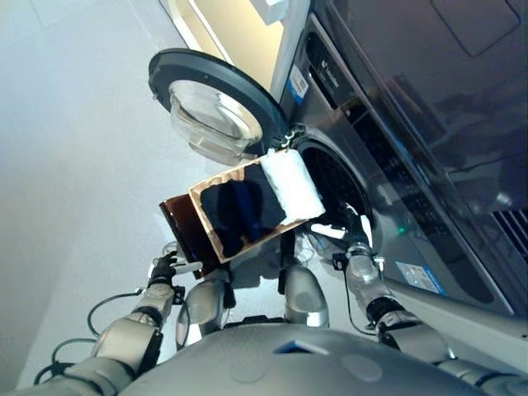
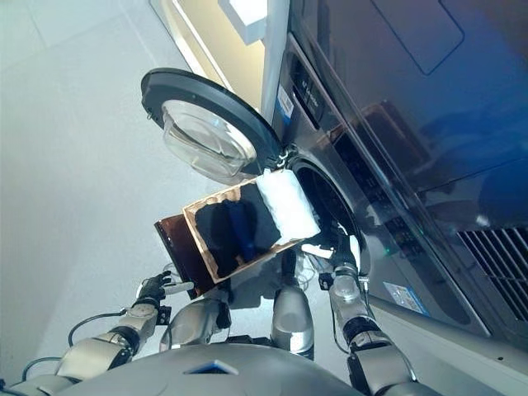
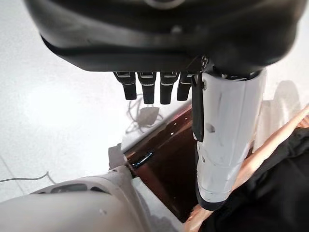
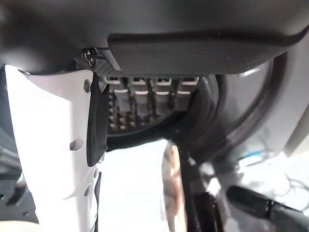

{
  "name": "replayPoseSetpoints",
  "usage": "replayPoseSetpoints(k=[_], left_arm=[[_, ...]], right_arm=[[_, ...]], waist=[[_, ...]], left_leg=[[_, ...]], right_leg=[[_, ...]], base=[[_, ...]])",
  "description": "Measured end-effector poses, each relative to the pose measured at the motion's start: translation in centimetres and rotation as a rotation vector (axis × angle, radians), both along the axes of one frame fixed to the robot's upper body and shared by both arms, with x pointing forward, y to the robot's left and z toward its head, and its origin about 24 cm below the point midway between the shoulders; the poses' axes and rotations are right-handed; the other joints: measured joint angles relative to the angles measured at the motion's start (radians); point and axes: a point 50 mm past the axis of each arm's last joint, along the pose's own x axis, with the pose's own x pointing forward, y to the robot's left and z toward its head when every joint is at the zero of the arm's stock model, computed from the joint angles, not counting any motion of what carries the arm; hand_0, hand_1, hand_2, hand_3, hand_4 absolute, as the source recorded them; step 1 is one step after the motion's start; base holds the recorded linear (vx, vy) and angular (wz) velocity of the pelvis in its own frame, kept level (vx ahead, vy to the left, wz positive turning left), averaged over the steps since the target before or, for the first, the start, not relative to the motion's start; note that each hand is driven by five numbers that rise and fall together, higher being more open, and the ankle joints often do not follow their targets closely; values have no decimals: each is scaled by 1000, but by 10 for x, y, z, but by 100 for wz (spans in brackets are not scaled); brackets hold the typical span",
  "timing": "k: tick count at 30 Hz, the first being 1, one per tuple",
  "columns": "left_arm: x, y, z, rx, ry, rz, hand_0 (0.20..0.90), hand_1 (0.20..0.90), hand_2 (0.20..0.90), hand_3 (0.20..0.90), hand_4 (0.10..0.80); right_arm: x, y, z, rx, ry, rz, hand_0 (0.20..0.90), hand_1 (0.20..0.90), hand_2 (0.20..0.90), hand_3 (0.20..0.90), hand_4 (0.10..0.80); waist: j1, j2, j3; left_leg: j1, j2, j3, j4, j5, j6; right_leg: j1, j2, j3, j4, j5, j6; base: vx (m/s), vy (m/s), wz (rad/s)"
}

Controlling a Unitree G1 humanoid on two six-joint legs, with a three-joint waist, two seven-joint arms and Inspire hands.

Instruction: Pick up the clothes and place them into the washing machine

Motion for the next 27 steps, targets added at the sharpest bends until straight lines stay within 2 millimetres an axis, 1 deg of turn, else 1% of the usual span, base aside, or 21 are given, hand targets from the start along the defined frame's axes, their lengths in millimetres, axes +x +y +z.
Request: replayPoseSetpoints(k=[4,9,13,17,19,20,22,23,27], left_arm=[[-3,0,-1,-3,8,0,900,900,900,900,800],[-7,0,-3,-22,22,-3,900,900,900,900,800],[-13,-2,-5,-31,35,0,900,900,900,900,800],[-19,-3,-6,-42,50,1,900,900,900,900,800],[-22,-3,-7,-44,58,3,900,900,900,900,800],[-22,-4,-7,-46,58,3,900,900,900,900,800],[-22,-7,-8,-57,63,-7,900,900,900,900,800],[-25,-7,-9,-57,68,-6,900,900,900,900,800],[-25,-8,-9,-57,72,-14,900,900,900,900,800]], right_arm=[[-1,0,-1,40,3,-28,900,900,900,900,800],[0,-1,-1,65,5,-39,900,900,900,900,800],[-7,-7,-8,85,72,-109,900,900,900,900,800],[-30,-16,-20,92,215,-169,900,900,900,900,800],[-44,-18,-25,89,255,-182,900,900,900,900,800],[-47,-18,-26,88,263,-185,900,900,900,900,800],[-60,-20,-31,84,310,-201,900,900,900,900,800],[-64,-20,-32,84,323,-204,900,900,900,900,800],[-69,-21,-34,84,341,-208,900,900,900,900,800]], waist=[[1,-2,-17],[0,1,-19],[1,12,-27],[1,34,-36],[-2,37,-40],[-2,37,-40],[-1,37,-41],[-1,37,-55],[-2,35,-69]], left_leg=[[3,0,1,0,0,0],[17,2,0,-4,0,0],[36,3,-2,-16,2,-2],[36,6,-4,-18,1,-4],[38,6,-3,-19,3,-2],[39,7,-3,-19,3,0],[69,8,-3,-25,1,-3],[72,9,-3,-31,-3,-8],[72,9,-3,-32,-2,-9]], right_leg=[[2,0,1,0,0,0],[17,2,1,-3,0,0],[33,5,1,-4,-9,-1],[36,14,0,-12,-7,3],[40,18,0,-19,-6,3],[41,19,0,-19,-6,3],[72,21,-2,-27,-7,3],[73,20,-1,-30,-10,-2],[73,20,-1,-34,-10,-1]], base=[[21,-22,-1],[53,-50,-2],[34,-39,2],[51,-31,1],[54,-21,-4],[50,-20,-2],[50,-18,-1],[43,-15,-4],[25,-7,-2]])
